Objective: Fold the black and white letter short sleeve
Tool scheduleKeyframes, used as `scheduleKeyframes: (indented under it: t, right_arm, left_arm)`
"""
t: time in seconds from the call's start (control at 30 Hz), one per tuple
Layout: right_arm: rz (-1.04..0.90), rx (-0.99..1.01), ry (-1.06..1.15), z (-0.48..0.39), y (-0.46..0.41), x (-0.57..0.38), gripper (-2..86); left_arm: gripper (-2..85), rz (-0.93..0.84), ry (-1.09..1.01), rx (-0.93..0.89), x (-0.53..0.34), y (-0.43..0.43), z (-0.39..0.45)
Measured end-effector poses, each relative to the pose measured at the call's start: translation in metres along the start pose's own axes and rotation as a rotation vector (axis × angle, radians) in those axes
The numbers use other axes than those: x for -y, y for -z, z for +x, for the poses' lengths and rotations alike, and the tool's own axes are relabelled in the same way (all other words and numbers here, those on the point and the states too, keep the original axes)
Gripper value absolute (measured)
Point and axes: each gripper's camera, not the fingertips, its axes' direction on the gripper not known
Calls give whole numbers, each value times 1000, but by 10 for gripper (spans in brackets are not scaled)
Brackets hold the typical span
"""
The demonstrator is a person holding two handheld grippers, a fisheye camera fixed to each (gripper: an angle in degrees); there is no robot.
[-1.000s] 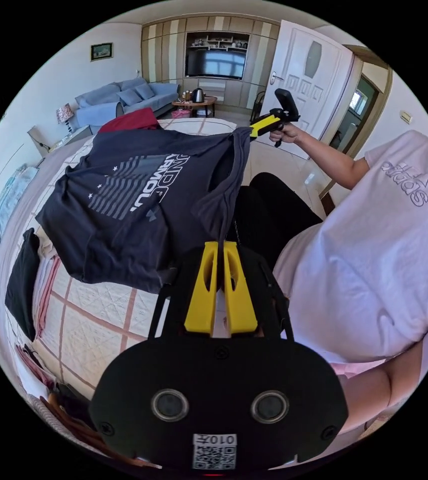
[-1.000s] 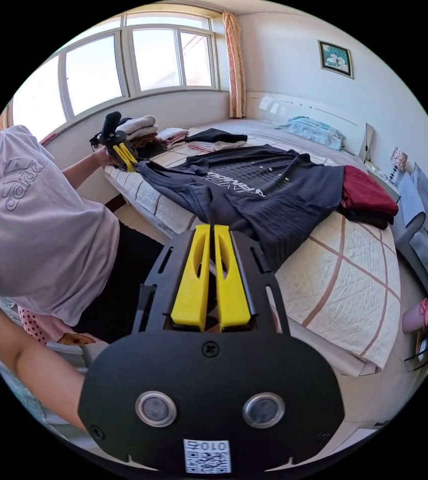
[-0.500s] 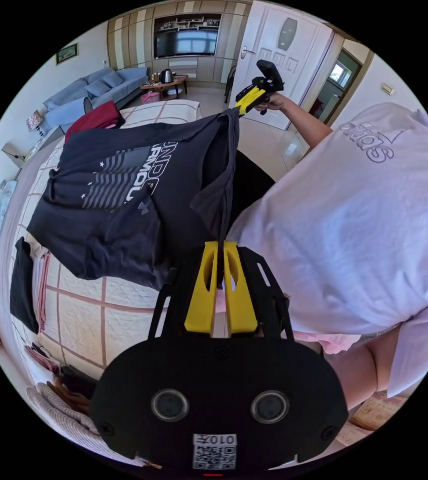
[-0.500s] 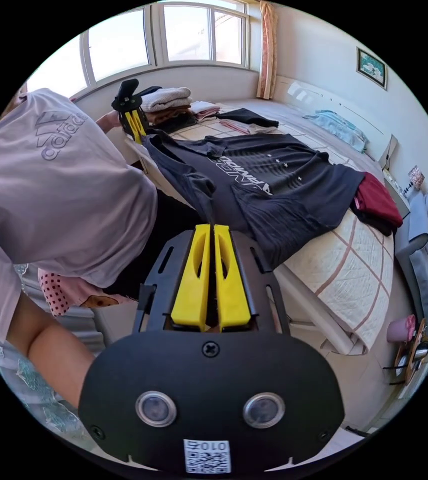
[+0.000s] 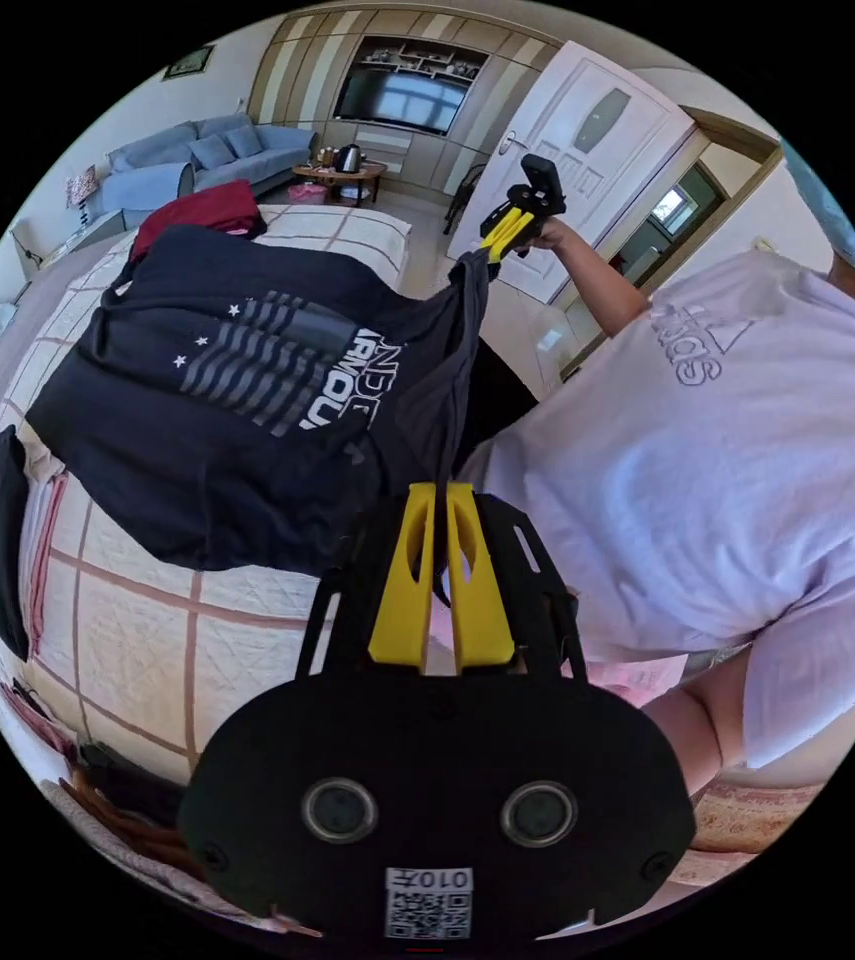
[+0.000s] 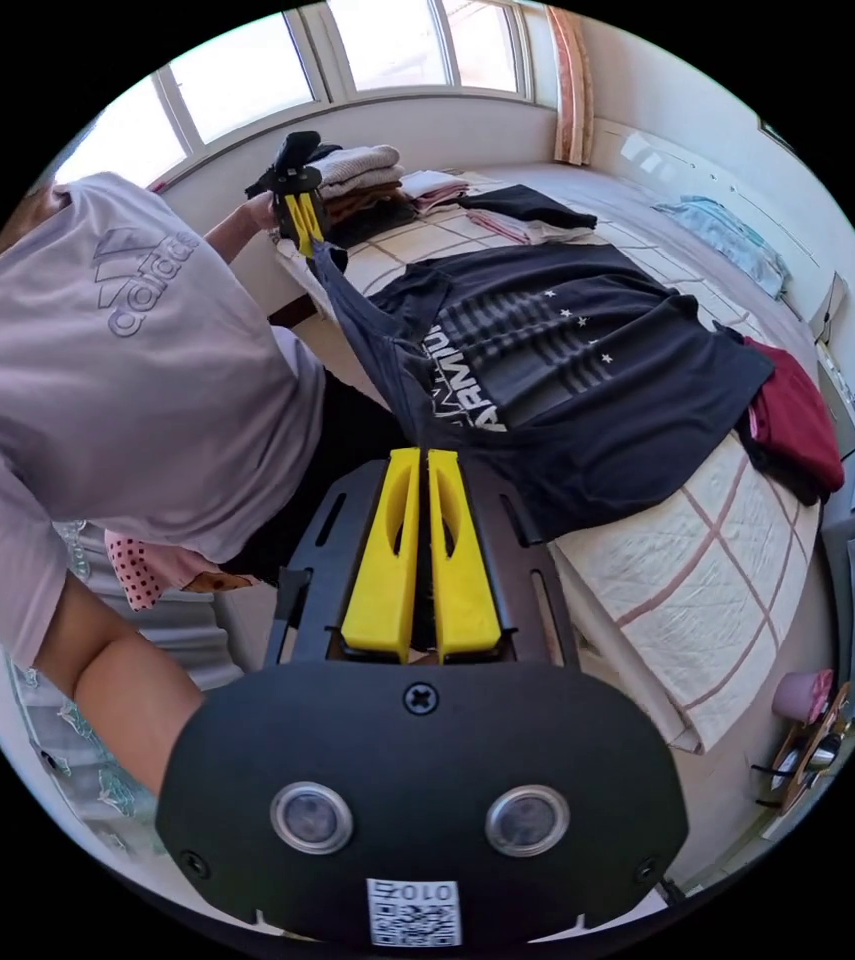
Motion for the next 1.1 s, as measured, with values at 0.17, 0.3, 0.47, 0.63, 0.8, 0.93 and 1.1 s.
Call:
scheduleKeyframes:
  t: [0.17,0.3,0.47,0.63,0.8,0.93,1.1]
  right_arm:
    - [4,-33,-20,103,22,63,35]
    - [-63,8,-105,208,-3,112,36]
    - [-232,122,-207,296,-75,142,34]
    - [-282,197,-264,332,-107,142,32]
    - [-143,82,-375,337,-79,114,43]
    - [129,-88,-506,308,-17,58,62]
    - [111,-228,-509,223,-16,-4,73]
  left_arm:
    - [1,24,2,22,44,52,-96]
    - [2,-69,74,0,83,47,-204]
    - [3,-173,226,-148,94,-12,-302]
    - [13,-183,327,-233,78,-47,-332]
    - [53,10,380,-111,53,-29,-319]
    - [74,301,476,16,11,13,-288]
    - [85,270,532,241,-43,15,-169]
